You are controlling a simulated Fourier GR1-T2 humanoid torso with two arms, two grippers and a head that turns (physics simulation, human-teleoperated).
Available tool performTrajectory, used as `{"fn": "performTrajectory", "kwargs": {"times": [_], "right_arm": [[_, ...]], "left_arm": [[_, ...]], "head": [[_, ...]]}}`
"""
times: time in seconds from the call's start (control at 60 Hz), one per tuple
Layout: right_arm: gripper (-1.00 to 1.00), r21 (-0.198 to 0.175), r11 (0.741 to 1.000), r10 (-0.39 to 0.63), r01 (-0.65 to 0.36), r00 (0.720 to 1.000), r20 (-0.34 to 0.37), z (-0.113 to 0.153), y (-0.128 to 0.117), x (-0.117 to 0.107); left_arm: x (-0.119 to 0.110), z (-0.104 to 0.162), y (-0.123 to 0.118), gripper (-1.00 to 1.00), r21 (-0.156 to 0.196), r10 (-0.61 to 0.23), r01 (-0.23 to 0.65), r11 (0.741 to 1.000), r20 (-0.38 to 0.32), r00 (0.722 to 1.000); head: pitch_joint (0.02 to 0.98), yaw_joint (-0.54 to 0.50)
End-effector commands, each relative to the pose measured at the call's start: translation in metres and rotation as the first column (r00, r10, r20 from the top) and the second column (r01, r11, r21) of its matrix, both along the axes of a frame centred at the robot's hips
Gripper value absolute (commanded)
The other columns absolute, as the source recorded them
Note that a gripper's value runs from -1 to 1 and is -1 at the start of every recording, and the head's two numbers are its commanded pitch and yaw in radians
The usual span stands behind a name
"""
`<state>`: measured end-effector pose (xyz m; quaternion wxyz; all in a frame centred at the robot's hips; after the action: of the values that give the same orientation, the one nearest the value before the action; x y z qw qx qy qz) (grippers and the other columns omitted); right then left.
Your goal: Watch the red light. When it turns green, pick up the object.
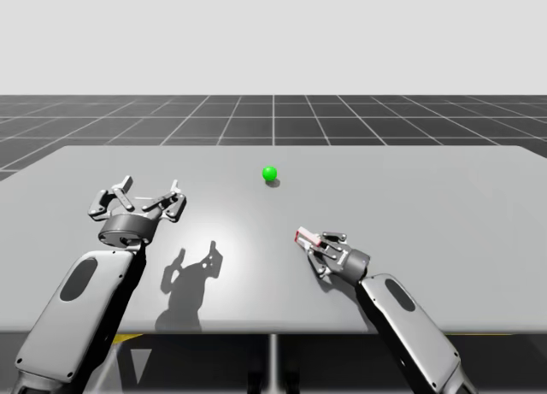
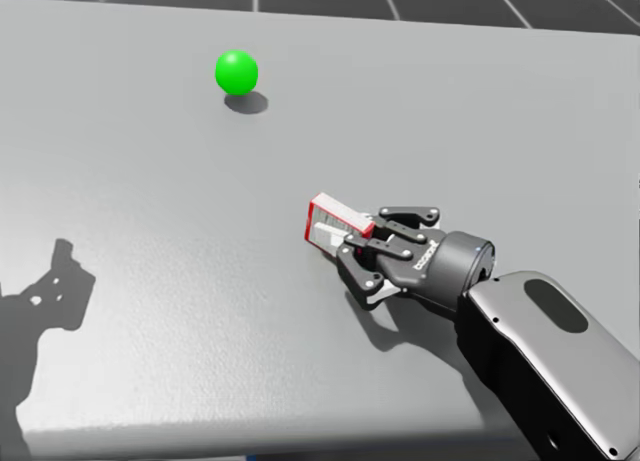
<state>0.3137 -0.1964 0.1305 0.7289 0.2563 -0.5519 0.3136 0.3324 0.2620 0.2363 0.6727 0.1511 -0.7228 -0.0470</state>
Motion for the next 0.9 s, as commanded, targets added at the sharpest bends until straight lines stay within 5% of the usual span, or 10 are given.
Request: {"fn": "performTrajectory", "kwargs": {"times": [0.017, 0.45, 0.9], "right_arm": [[1.00, -0.005, 0.998, -0.067, 0.067, 0.998, -0.008, -0.006, -0.006, 0.003], [1.00, -0.001, 0.997, -0.075, 0.075, 0.997, 0.020, -0.007, -0.006, 0.002], [1.00, 0.051, 0.993, -0.113, 0.107, 0.986, 0.126, 0.023, -0.010, 0.002]], "left_arm": [[0.001, 0.000, 0.000, -1.00, 0.002, 0.000, 0.000, 1.000, 0.000, 1.000], [0.004, -0.002, 0.000, -1.00, 0.006, -0.001, 0.001, 1.000, 0.000, 1.000], [0.004, -0.002, 0.001, -1.00, 0.006, -0.002, 0.002, 1.000, -0.001, 1.000]], "head": [[0.796, -0.14], [0.462, -0.14], [0.459, -0.15]]}}
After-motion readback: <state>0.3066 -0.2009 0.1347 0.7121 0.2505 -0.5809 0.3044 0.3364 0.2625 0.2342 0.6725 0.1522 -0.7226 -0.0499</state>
